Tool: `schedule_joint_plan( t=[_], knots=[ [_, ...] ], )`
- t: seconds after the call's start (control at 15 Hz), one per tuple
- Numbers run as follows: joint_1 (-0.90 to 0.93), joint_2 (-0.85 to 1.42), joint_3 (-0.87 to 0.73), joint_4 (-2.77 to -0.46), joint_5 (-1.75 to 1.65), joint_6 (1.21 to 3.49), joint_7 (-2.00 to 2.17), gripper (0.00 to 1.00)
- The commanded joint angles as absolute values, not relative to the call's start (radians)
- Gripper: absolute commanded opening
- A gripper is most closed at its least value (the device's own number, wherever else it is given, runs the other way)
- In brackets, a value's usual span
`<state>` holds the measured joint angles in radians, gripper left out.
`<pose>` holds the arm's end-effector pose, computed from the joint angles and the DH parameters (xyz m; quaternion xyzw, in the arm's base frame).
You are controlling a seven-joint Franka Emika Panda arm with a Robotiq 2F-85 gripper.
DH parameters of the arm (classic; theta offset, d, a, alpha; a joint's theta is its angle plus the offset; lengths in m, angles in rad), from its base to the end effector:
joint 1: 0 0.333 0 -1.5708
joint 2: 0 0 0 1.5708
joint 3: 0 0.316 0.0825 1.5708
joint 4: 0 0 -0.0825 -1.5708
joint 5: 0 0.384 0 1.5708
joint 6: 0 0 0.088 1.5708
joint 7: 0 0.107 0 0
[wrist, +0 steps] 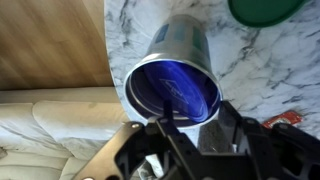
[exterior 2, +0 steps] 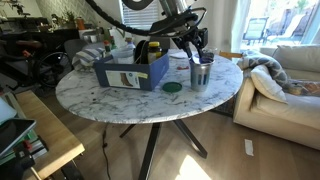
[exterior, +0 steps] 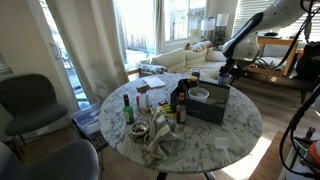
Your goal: Remove the blue lid from the silver cup and put it in the plastic cup in the box
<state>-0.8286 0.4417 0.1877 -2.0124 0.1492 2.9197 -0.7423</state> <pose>0.5056 -0.3982 0.2862 0.9698 -0.0355 0.2224 0.0938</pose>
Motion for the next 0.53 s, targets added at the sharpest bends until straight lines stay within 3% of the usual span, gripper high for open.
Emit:
schedule_joint_plan(
  t=[0.0,0.13,0.47],
  knots=[
    [-0.865,0.467,0.226,-1.996,0.187,2.897,-0.802,0.21],
    [-0.866,0.465,0.23,-1.996,0.187,2.898,-0.804,0.03],
    [-0.858,0.455,0.219,-1.996,0.179,2.896,-0.795,0.0]
  ],
)
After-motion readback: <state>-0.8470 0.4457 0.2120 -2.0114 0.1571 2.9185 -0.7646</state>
